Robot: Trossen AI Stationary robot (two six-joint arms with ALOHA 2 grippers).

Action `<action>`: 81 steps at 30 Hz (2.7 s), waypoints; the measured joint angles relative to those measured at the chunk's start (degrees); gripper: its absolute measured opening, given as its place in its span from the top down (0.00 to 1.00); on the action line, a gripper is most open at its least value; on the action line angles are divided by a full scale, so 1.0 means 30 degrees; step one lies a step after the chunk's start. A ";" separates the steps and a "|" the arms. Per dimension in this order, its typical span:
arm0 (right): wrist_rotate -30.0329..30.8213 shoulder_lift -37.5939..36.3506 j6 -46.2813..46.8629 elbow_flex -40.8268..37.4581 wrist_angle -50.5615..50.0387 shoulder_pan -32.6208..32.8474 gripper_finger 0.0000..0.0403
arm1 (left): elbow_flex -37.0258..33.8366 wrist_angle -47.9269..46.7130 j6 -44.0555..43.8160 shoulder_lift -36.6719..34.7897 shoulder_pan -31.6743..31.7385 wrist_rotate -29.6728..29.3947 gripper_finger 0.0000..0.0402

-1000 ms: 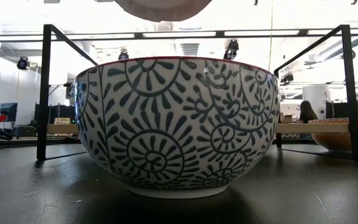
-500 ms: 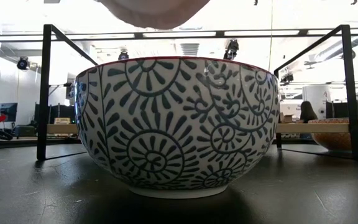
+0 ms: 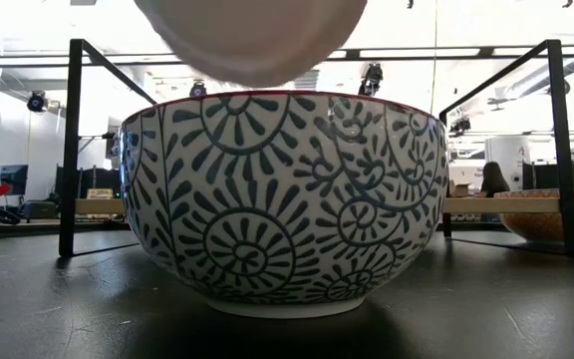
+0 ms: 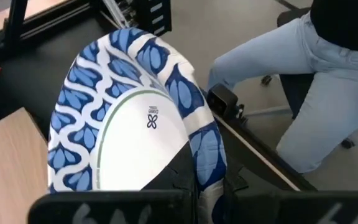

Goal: Place and stack bowls onto a shelf
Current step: Stack the white patterned bowl on top of the other white patterned bowls on the shelf, then put the yellow patterned bowl on the shelf on the shelf

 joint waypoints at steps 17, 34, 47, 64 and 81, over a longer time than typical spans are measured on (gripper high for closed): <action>0.1672 -0.0514 0.4783 -0.0124 -0.3966 -0.0064 0.59 | -0.1482 -0.1571 -0.4397 -0.0015 0.1509 -0.9949 1.00; 0.1672 -0.0514 0.4870 -0.0124 -0.4066 -0.0057 0.61 | -0.3474 -0.1682 -0.5557 -0.0015 0.1991 -0.9912 0.88; 0.1522 -0.0514 0.4870 -0.0124 -0.4186 -0.0064 0.61 | -0.3547 -0.2043 -0.5593 -0.0015 0.1782 -0.5198 0.67; 0.2326 -0.0849 0.6084 -0.0131 -0.4929 -0.2176 0.62 | -0.2084 -0.1603 -0.5560 -0.0007 0.1217 -0.4966 0.63; 0.1373 -0.0884 -0.2564 -0.1662 -0.4900 -0.9296 0.66 | -0.2033 -0.2002 -0.5632 -0.0261 0.0890 -0.5104 0.64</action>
